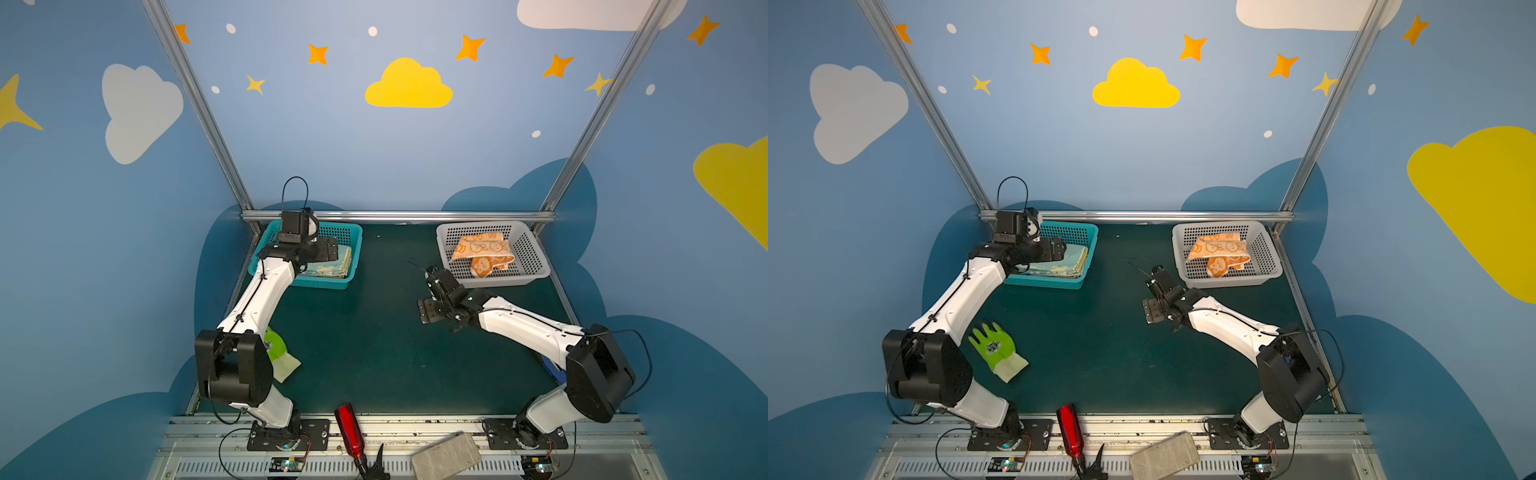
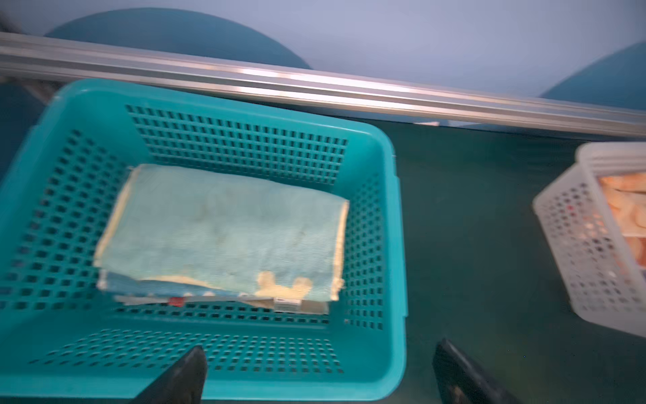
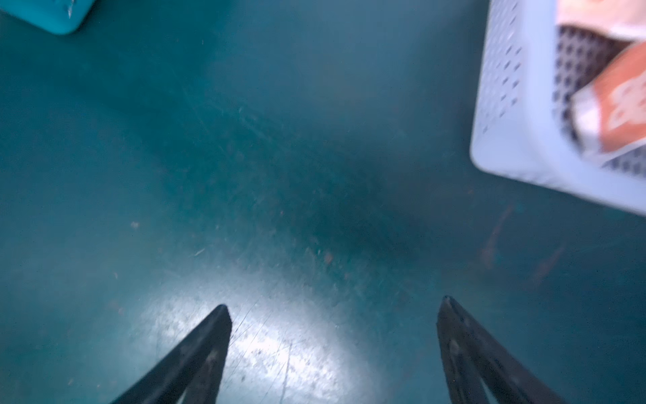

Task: Fold and stack the towels
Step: 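Release the towel in the teal basket and withdraw the left gripper, then grasp an orange bunny towel in the white basket with the right gripper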

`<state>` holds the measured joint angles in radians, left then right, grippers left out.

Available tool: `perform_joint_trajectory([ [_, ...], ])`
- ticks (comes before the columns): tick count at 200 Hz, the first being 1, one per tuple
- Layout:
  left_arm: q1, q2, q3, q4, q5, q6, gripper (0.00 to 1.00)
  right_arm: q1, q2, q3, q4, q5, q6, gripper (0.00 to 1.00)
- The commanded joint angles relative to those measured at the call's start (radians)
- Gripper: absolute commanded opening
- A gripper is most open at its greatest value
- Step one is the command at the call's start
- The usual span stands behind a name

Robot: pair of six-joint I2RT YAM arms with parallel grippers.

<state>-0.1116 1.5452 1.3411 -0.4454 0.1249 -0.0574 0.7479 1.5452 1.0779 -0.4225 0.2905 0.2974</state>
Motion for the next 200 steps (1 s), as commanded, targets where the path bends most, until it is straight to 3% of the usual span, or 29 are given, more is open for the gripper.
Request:
perform_joint_trajectory([
  [1, -0.081, -0.061, -0.093, 0.126, 0.057, -0.029, 1.0, -0.034, -0.004, 0.049, -0.046, 0.041, -0.042, 0.88],
  [41, -0.265, -0.103, -0.208, 0.215, 0.064, -0.049, 1.0, -0.14, 0.011, 0.123, -0.04, 0.017, -0.044, 0.88],
  [91, -0.427, -0.058, -0.227, 0.232, 0.039, -0.042, 1.0, -0.349, 0.132, 0.269, -0.018, -0.048, -0.094, 0.88],
  [116, -0.465, -0.043, -0.24, 0.231, 0.029, -0.035, 1.0, -0.452, 0.229, 0.347, 0.0, -0.122, -0.075, 0.88],
  [143, -0.485, -0.033, -0.258, 0.228, 0.015, -0.038, 1.0, -0.526, 0.356, 0.462, -0.007, -0.13, -0.057, 0.88],
  [200, -0.494, -0.027, -0.292, 0.226, -0.01, -0.049, 1.0, -0.584, 0.595, 0.704, -0.015, -0.127, -0.089, 0.88],
])
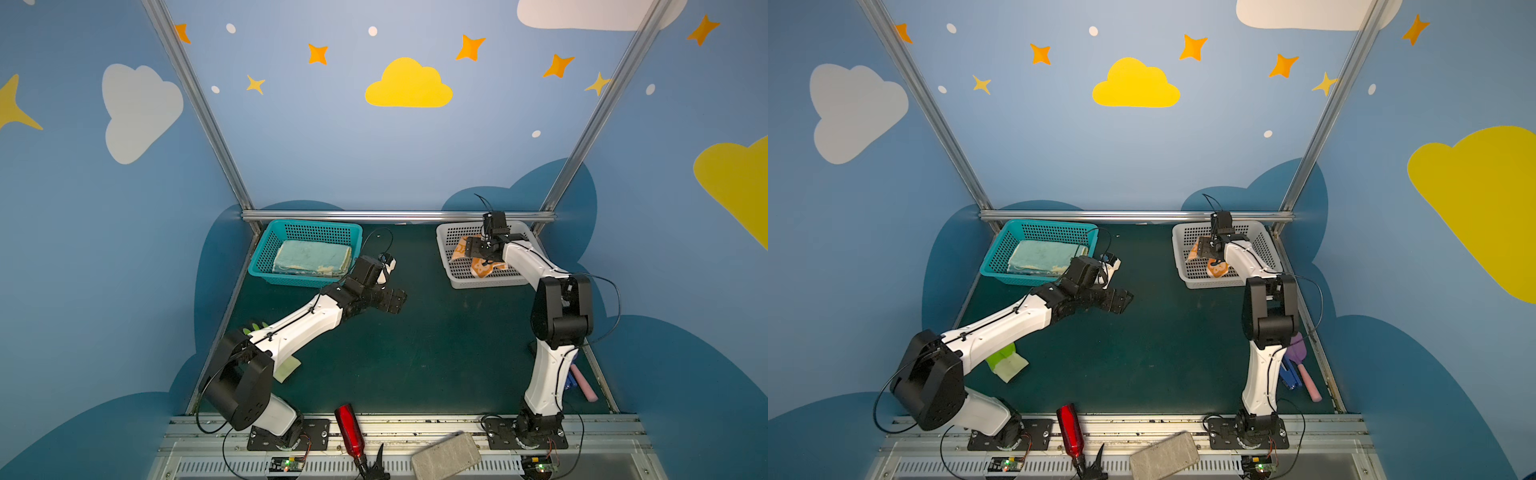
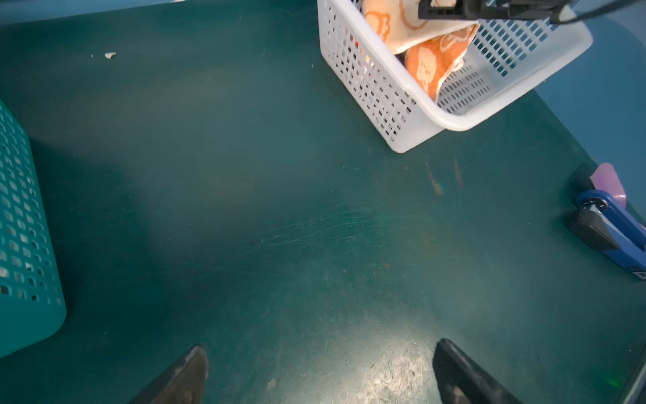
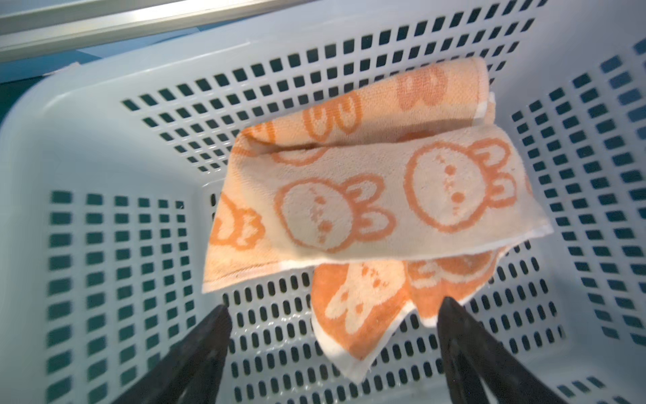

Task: Fold and stack the towels
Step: 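Grasp an orange bunny towel in the white basket with the right gripper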

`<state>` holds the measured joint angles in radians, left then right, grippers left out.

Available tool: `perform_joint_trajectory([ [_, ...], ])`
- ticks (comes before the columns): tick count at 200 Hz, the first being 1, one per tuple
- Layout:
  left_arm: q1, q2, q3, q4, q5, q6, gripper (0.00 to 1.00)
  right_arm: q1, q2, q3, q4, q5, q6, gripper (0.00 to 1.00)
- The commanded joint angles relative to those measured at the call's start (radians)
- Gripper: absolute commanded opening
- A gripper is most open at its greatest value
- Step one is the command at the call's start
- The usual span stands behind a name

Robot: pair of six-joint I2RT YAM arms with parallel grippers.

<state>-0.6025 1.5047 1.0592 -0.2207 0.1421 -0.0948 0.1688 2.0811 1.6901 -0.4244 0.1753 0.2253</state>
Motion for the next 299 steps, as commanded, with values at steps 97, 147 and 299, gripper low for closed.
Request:
perform_joint_trajectory([
  [97, -0.003, 0.093, 0.037, -0.032, -0.055, 0.009, 1.0, -0.034, 0.229, 0.28, -0.102, 0.049, 0.063, 0.81],
  [147, -0.003, 0.1, 0.037, -0.037, -0.059, 0.017, 1.0, -0.064, 0.213, 0.248, -0.126, -0.025, 0.102, 0.24],
  [299, -0.003, 0.081, 0.016, -0.04, -0.067, 0.015, 1.0, -0.176, 0.052, 0.151, -0.155, -0.078, 0.066, 0.83],
])
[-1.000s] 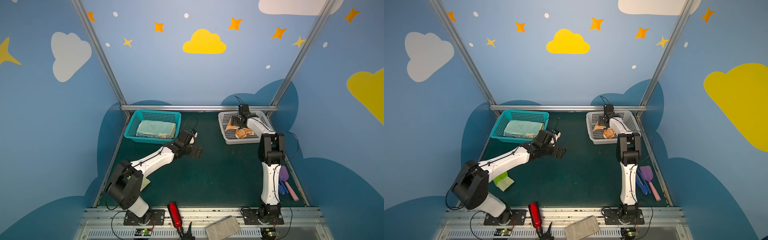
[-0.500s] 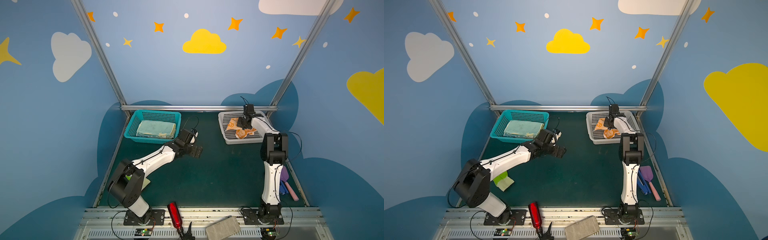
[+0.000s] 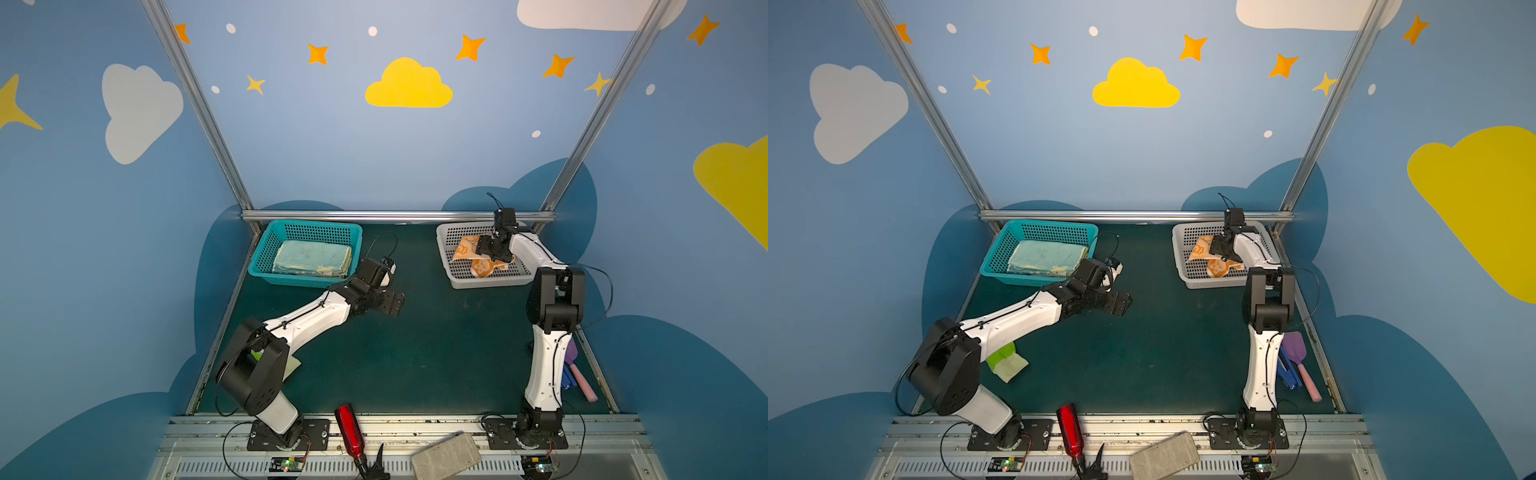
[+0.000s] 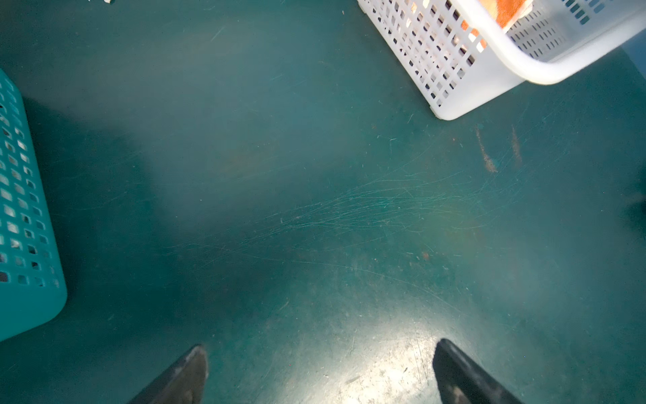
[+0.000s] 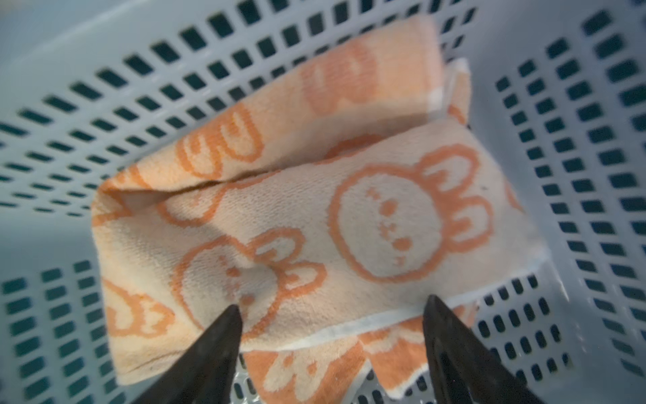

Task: Fold and stack the towels
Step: 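Grasp an orange bunny towel in the white basket with the right gripper, then lift the orange towel out of the white basket toward table center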

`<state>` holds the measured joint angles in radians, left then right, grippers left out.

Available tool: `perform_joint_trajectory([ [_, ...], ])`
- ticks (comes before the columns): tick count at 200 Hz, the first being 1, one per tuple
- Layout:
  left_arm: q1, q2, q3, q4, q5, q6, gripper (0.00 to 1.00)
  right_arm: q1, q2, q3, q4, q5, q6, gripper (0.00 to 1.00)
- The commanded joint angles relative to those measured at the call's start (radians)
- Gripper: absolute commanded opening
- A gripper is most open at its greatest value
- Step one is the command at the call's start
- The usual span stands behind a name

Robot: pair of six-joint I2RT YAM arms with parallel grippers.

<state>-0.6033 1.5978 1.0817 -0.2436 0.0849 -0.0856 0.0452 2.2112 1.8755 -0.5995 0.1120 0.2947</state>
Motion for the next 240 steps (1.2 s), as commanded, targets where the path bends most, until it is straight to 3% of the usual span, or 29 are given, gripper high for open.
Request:
perform_joint_trajectory([
  [1, -0.003, -0.012, -0.006, -0.018, -0.01, 0.006, 1.0, -0.055, -0.078, -0.034, 0.02, -0.016, -0.002, 0.83],
  [79, -0.003, -0.001, 0.018, -0.053, -0.019, 0.003, 1.0, -0.15, 0.042, 0.04, 0.054, -0.319, 0.051, 0.84],
  [127, -0.003, 0.0, 0.025, -0.075, -0.029, 0.005, 1.0, -0.14, 0.134, 0.098, 0.045, -0.395, 0.105, 0.83],
  [142, -0.003, -0.002, 0.025, -0.077, -0.033, 0.006, 1.0, -0.132, 0.139, 0.093, 0.051, -0.398, 0.113, 0.73],
  [149, -0.003, -0.002, 0.026, -0.077, -0.032, 0.005, 1.0, -0.131, 0.137, 0.086, 0.064, -0.406, 0.113, 0.62],
  [170, -0.003, -0.004, 0.025, -0.075, -0.031, 0.007, 1.0, -0.126, 0.108, 0.045, 0.108, -0.422, 0.122, 0.0],
  [240, -0.003, -0.033, -0.026, -0.019, -0.077, -0.018, 1.0, -0.053, -0.173, -0.198, 0.24, -0.345, 0.057, 0.0],
])
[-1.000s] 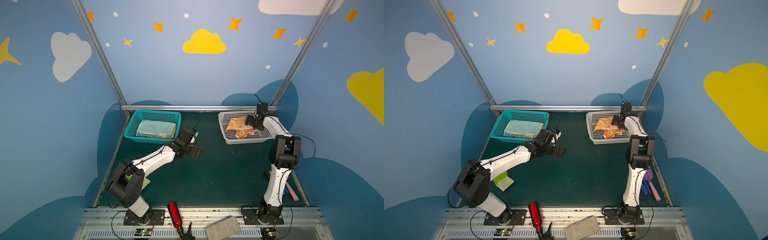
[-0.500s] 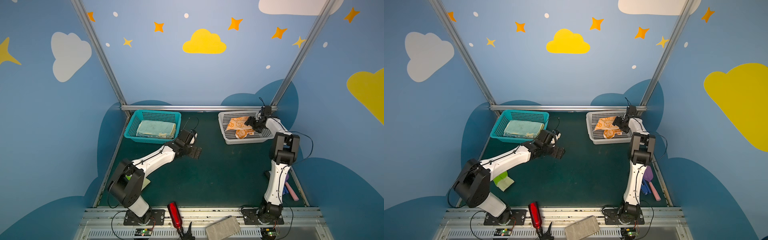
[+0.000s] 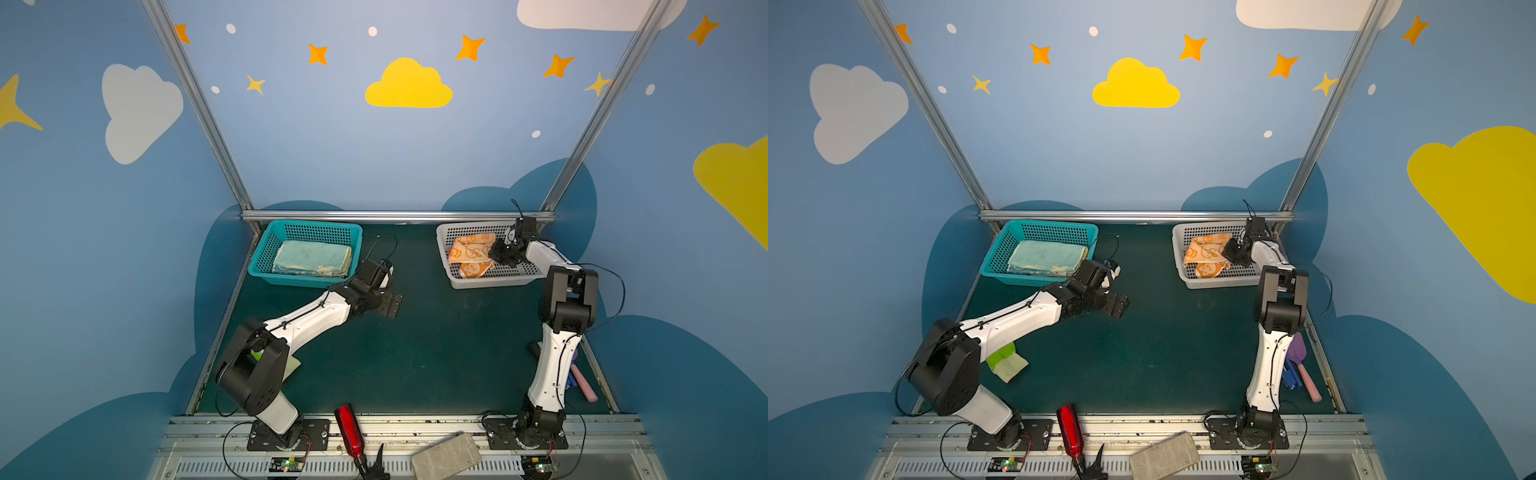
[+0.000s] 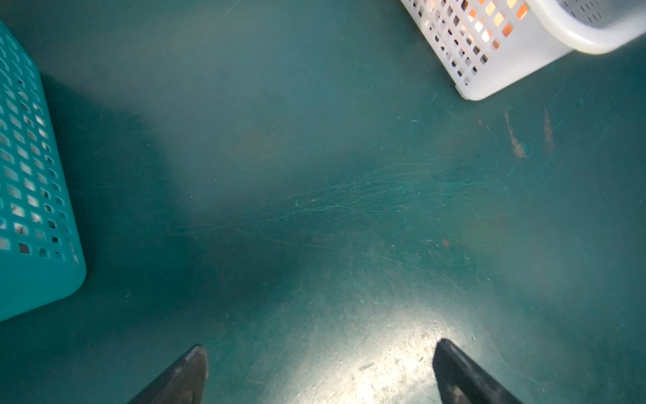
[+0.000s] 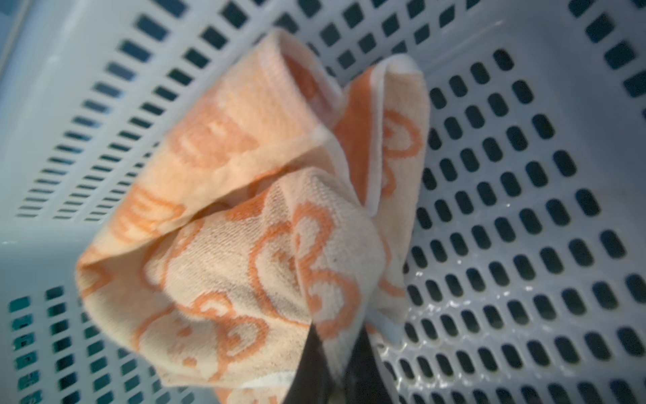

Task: Fold and stack the towels
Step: 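Lift the orange towel out of the white basket toward table center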

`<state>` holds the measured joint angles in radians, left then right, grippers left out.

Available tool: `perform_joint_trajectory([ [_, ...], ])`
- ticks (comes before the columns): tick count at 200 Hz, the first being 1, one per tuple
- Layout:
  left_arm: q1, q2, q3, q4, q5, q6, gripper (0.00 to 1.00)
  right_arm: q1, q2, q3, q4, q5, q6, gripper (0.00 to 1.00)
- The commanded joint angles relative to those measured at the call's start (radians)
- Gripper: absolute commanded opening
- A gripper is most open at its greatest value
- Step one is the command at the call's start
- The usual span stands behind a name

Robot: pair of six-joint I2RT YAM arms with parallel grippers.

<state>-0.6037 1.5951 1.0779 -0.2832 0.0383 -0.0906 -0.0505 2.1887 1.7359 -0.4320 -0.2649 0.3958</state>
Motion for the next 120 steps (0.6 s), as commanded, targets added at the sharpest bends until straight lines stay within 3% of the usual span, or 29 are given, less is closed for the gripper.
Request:
perform_joint_trajectory([
  [1, -0.003, -0.03, -0.023, 0.021, -0.03, -0.014, 1.0, 0.046, -0.156, -0.063, 0.076, 0.033, -0.045, 0.0],
  [42, -0.004, -0.07, -0.05, 0.031, -0.025, -0.01, 1.0, 0.139, -0.361, -0.209, 0.133, 0.101, -0.101, 0.0],
  [120, -0.002, -0.283, -0.205, 0.145, -0.149, -0.076, 1.0, 0.388, -0.76, -0.377, 0.178, 0.167, -0.308, 0.0],
])
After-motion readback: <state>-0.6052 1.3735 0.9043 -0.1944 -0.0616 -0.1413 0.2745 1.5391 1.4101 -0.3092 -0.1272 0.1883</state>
